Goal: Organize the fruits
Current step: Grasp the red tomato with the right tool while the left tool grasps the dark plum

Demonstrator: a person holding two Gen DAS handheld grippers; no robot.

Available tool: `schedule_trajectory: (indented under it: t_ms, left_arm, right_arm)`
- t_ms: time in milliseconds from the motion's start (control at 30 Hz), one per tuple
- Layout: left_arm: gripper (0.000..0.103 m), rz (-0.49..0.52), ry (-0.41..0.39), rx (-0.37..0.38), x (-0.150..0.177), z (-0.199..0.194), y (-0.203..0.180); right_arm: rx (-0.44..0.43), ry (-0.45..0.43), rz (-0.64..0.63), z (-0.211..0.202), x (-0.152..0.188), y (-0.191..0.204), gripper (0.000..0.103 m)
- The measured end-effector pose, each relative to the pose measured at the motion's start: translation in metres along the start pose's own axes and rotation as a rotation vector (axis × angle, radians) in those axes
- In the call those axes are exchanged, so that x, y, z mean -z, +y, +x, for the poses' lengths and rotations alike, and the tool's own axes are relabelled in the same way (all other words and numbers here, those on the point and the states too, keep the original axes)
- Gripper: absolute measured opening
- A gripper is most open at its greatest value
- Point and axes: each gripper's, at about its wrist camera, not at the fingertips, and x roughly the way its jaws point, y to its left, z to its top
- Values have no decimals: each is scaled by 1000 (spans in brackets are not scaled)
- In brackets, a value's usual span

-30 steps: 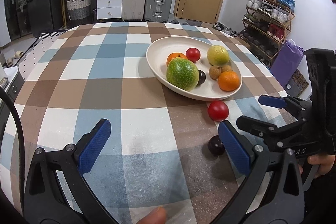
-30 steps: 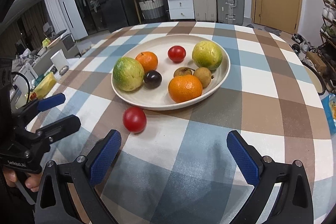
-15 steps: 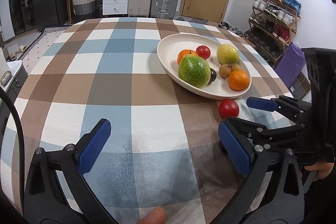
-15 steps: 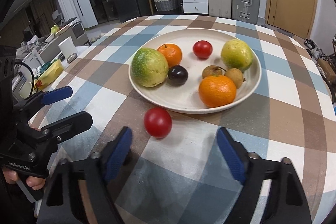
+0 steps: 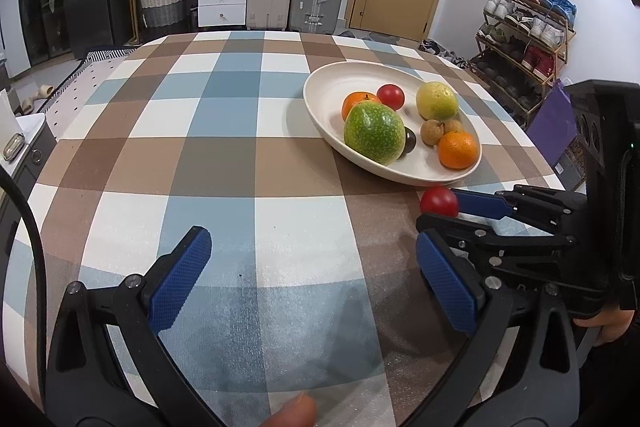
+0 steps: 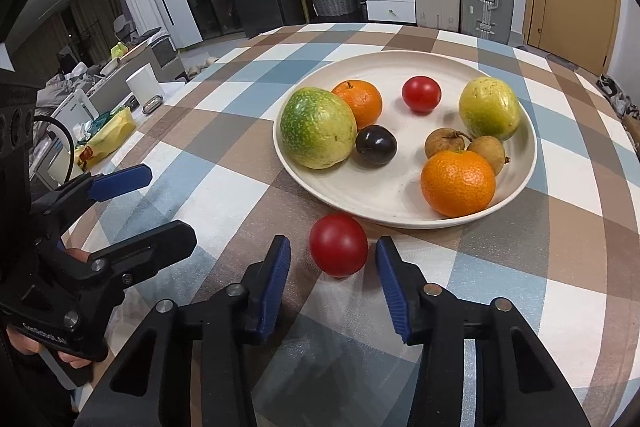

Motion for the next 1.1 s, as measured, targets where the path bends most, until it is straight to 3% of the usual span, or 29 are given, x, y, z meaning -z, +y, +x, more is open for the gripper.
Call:
schedule_trajectory:
  t_ms: [133,700,867,1100]
  left_arm:
    - [102,5,4,3,1,1,-2]
    - [102,96,70,62,10,11,-38]
    - [101,156,103,44,16,19,-55]
    - [76,217,140,75,20,27,-68]
  right_arm:
    - [4,-3,0,-1,0,-1,30]
    - [5,-63,41,-33,16,-18,29]
    - [10,-70,60,-37,20,-25,29]
    - [25,-71,74,-38,23,-29,29]
